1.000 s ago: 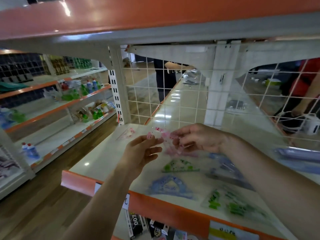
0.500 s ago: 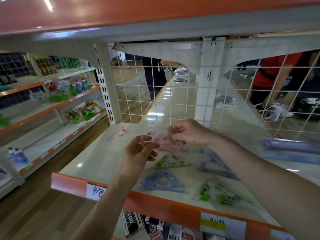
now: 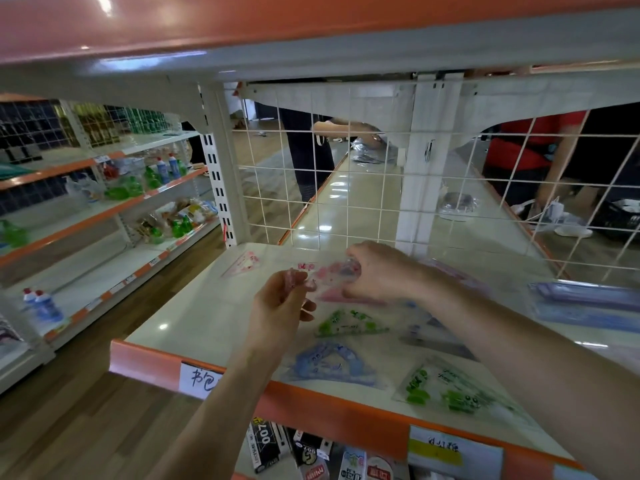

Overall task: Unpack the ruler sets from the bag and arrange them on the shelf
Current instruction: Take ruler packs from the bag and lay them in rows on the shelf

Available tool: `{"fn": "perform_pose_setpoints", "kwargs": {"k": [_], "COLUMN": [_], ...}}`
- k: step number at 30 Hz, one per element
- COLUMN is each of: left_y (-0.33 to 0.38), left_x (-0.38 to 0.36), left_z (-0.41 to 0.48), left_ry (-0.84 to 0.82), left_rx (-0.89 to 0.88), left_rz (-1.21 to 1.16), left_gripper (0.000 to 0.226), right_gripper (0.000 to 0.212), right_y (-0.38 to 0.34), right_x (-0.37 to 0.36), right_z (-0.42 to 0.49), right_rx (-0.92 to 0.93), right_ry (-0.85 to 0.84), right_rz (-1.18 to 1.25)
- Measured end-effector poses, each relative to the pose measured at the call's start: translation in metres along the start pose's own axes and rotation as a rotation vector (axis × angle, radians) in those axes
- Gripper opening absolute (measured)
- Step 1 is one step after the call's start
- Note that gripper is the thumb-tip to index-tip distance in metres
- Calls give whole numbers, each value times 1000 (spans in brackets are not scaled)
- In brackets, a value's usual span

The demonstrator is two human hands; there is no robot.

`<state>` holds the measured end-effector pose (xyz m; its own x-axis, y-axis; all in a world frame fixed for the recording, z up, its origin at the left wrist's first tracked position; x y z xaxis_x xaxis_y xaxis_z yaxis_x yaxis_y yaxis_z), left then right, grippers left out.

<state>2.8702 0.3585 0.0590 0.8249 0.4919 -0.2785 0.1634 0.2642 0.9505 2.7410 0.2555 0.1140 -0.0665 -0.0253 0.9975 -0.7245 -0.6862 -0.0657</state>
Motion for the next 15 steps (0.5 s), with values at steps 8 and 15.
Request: {"fn": "perform_pose_setpoints", "kwargs": {"k": [8,15], "left_y": [0,1], "left_x": [1,0], "left_z": [1,1], "left_ry": [52,55], "left_rx": [-44,-35], "left_rz": [99,110], "left_gripper": [21,23], "right_gripper": [40,47], "right_y": [22,21], "right_x": [-7,-13], "right_z": [15,24], "right_rx": [-89,-84], "right_ry": [-252,-284], "right_rz": [83,55]}}
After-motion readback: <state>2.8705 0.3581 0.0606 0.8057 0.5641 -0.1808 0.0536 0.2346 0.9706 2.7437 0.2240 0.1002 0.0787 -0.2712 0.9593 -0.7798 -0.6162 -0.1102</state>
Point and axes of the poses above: each hand's wrist, its own z-axis towards the middle knuckle, its own x-axis out of the back of the hand, y = z × x, the point moved 3 cm from there along z, towards the middle knuckle, and after that the axes turned 14 degrees about -z, right-handed, at the moved point
